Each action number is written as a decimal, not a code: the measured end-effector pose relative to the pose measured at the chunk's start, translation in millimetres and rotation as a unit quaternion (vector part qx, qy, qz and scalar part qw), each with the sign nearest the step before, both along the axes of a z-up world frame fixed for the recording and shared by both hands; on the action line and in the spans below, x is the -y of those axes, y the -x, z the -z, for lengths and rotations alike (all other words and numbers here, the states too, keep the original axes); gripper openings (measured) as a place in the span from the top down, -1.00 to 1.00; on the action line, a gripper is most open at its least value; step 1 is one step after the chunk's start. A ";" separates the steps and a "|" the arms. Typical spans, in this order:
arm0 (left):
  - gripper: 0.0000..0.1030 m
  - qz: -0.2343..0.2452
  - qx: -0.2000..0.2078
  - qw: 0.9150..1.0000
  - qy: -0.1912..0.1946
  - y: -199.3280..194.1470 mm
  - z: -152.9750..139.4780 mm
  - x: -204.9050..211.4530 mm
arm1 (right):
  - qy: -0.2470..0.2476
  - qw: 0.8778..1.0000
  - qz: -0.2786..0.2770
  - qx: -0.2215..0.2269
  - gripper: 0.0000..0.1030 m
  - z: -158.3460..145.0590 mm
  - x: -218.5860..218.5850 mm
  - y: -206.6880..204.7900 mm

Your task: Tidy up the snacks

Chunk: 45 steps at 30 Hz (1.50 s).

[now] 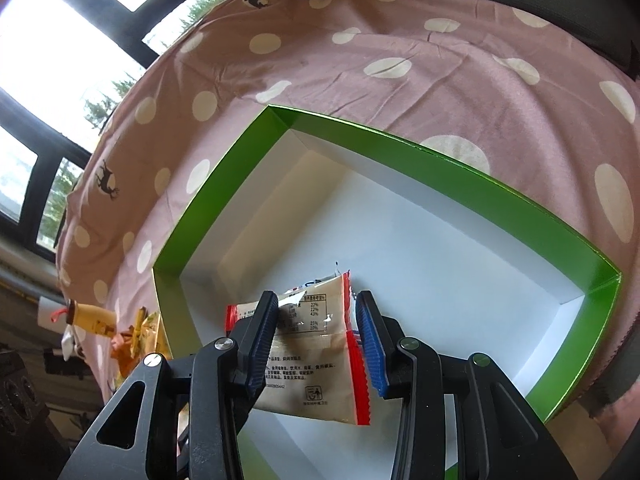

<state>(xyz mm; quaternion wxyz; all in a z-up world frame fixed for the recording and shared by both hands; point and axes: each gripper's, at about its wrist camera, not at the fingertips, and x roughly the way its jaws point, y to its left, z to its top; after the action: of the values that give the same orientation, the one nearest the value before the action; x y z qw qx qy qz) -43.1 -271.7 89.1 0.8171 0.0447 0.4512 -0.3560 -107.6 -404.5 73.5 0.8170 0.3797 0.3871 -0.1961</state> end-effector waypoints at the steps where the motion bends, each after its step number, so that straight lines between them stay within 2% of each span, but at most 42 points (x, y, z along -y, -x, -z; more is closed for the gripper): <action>1: -0.12 0.000 -0.002 1.000 0.006 -0.1 -1.5 -2.6 | 0.005 1.000 0.002 -0.004 0.20 -0.5 -0.3 0.1; 10: -0.18 -0.024 0.007 0.999 0.033 2.2 -20.5 -36.8 | 0.032 0.999 -0.003 0.001 0.20 -14.0 -12.2 0.8; 14: -0.23 -0.060 0.014 0.997 0.039 -0.5 -29.4 -70.0 | 0.048 0.999 -0.005 0.010 0.20 -25.1 -20.4 3.1; 18: -0.30 -0.110 0.023 0.993 0.044 -2.7 -37.4 -116.4 | 0.064 0.997 -0.028 0.045 0.21 -44.4 -36.5 6.6; 24: -0.47 -0.202 0.034 0.978 0.032 -4.9 -36.4 -194.1 | 0.091 0.987 -0.107 0.080 0.20 -65.4 -83.0 -6.5; 26: -0.51 -0.230 0.025 0.972 0.030 -5.3 -30.1 -218.2 | 0.091 0.982 -0.141 0.083 0.12 -66.0 -100.5 -15.5; 28: -0.52 -0.252 0.013 0.967 0.034 -4.9 -22.0 -242.1 | 0.098 0.978 -0.168 0.080 -0.20 -63.5 -116.3 -25.1; 31: -0.52 -0.292 -0.010 0.955 0.043 -6.2 -5.3 -276.3 | 0.098 0.972 -0.205 0.064 -0.25 -54.2 -140.9 -43.6; 35: -0.52 -0.334 -0.036 0.941 0.039 -12.3 11.2 -302.5 | 0.061 0.965 -0.251 0.051 -0.25 -31.6 -167.4 -71.9; 38: -0.52 -0.350 -0.062 0.932 0.067 -15.4 16.7 -317.4 | 0.063 0.965 -0.254 0.027 -0.25 -16.4 -183.3 -92.7; 40: -0.52 -0.356 -0.069 0.928 0.086 -14.9 16.5 -323.9 | 0.097 0.964 -0.246 0.010 -0.25 -13.2 -193.7 -109.6; 42: -0.52 -0.361 -0.069 0.926 0.082 -13.9 17.1 -327.3 | 0.129 0.962 -0.240 0.010 -0.25 -11.5 -203.1 -126.2; 45: -0.52 -0.358 -0.074 0.928 0.077 -13.7 19.4 -328.5 | 0.146 0.960 -0.238 0.011 -0.25 -2.9 -211.6 -143.1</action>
<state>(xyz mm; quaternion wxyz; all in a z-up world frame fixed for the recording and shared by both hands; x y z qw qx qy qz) -29.4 56.8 69.7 0.8554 -0.2094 0.4676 -0.0756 35.5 -193.0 76.4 0.8910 0.1551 0.4241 -0.0465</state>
